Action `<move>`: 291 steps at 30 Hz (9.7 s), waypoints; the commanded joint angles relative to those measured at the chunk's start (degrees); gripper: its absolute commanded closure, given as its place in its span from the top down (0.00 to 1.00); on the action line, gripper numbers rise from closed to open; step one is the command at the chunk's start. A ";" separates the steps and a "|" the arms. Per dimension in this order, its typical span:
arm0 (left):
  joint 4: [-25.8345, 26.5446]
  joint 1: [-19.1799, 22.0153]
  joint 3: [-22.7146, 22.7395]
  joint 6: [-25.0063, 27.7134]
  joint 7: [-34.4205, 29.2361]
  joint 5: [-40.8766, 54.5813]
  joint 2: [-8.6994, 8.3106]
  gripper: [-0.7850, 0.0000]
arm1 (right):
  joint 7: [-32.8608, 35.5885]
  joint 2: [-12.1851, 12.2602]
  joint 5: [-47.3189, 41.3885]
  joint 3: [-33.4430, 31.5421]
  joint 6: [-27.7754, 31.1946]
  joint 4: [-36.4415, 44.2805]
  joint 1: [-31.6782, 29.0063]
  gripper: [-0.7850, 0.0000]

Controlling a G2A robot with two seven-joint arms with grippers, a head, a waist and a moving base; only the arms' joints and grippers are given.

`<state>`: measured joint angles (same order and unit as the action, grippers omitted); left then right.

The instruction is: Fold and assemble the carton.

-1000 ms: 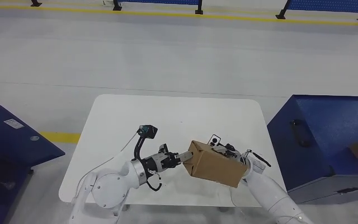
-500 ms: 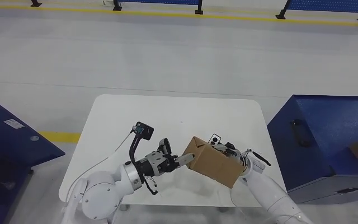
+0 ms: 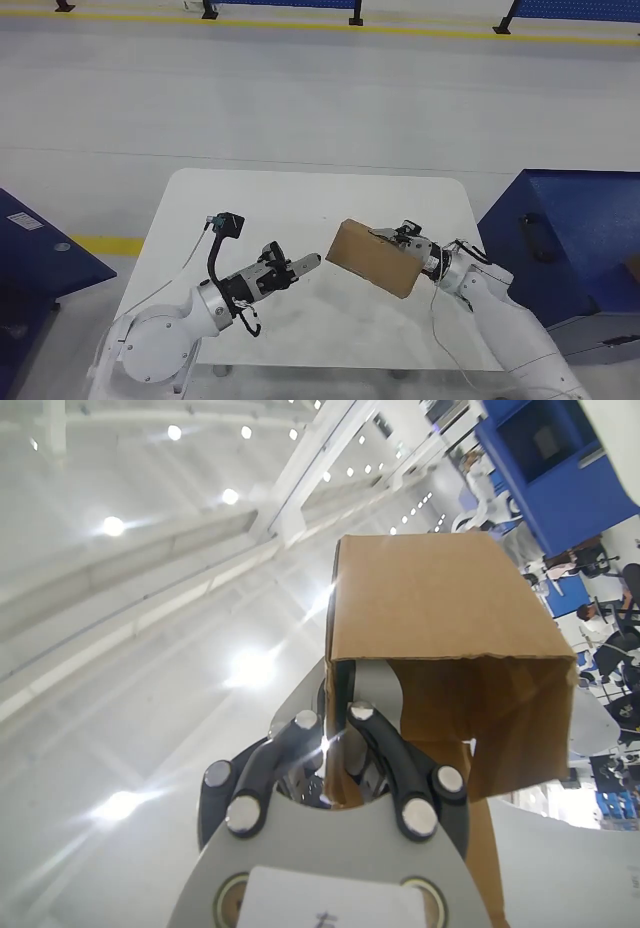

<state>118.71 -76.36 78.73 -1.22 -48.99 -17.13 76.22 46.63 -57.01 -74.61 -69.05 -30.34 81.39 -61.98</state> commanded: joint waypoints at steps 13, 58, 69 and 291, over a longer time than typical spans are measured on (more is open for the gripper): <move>0.02 0.01 -0.11 0.12 0.27 0.41 0.01 1.00 | -46.41 4.51 -9.07 -7.98 -27.67 19.05 -3.02 0.00; 0.02 0.01 -0.11 0.12 0.27 0.41 0.01 1.00 | -57.07 2.55 -28.14 11.26 -20.91 5.66 21.60 0.00; 0.02 0.01 -0.11 0.12 0.27 0.41 0.01 1.00 | 9.90 6.54 26.31 4.18 30.60 -9.98 13.04 0.00; -32.44 9.09 -29.85 -28.62 24.48 -24.52 6.03 1.00 | 17.11 -3.65 88.29 30.50 34.05 -19.55 28.36 1.00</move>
<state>86.29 -67.28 48.78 -29.81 -24.61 -41.70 82.20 63.74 -60.58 13.67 -38.57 3.66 61.94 -33.63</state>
